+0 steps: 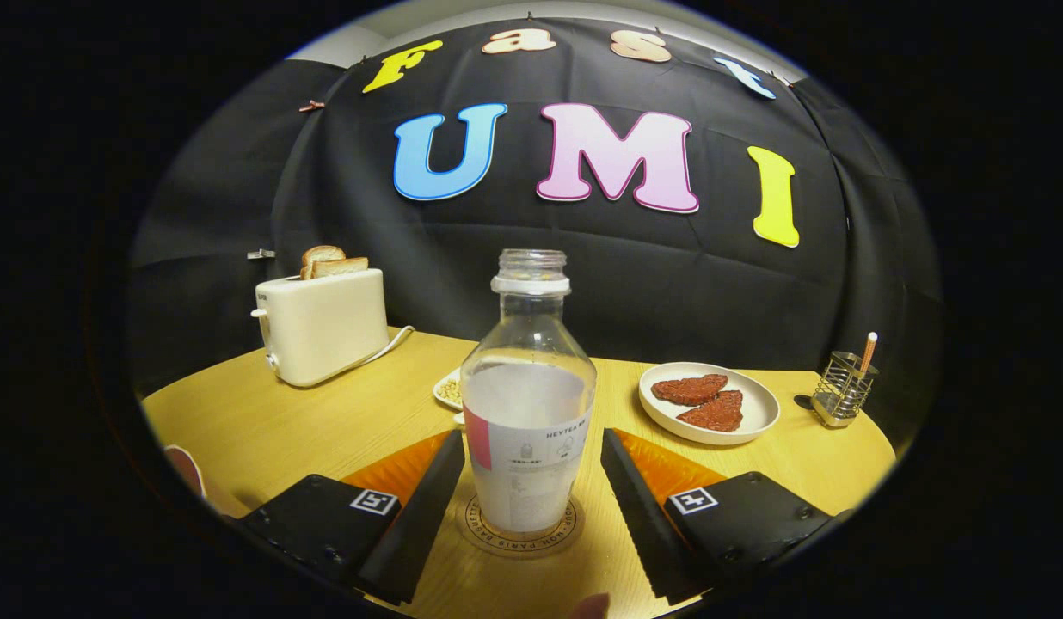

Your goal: Take the bottle from table, then pour the juice into the cup, finally place the bottle on the coaster

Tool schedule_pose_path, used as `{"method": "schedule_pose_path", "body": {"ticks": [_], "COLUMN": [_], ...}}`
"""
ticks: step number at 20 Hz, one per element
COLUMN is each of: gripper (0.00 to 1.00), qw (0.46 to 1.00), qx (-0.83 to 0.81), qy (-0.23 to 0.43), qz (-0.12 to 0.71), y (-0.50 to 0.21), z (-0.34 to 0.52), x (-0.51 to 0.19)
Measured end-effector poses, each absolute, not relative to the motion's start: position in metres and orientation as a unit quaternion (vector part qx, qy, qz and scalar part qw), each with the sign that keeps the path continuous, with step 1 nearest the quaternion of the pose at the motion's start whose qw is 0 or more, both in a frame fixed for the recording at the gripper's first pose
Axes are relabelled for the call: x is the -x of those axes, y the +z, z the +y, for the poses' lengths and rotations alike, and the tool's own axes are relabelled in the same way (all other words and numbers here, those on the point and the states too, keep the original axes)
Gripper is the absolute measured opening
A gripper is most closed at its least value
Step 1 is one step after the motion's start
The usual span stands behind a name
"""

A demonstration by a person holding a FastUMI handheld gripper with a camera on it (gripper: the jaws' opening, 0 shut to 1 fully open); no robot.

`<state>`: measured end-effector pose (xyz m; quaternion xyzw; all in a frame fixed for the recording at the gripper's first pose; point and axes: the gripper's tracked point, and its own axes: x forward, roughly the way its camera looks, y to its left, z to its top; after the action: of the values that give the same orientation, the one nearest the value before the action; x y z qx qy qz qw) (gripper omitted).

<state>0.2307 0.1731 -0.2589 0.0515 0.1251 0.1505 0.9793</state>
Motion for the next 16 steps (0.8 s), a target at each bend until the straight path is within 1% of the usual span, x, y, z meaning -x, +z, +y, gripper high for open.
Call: {"method": "schedule_pose_path", "body": {"ticks": [3,11,16], "gripper": [0.98,0.98,0.98], "qw": [0.979,0.985,0.987], "qx": [-0.045,-0.058,-0.032], "qy": [0.149,0.123,0.127], "qz": [0.130,0.108,0.094], "y": [-0.252,-0.193,-0.159], "z": [0.161,0.110,0.083], "x": [-0.209,-0.150,-0.117]}}
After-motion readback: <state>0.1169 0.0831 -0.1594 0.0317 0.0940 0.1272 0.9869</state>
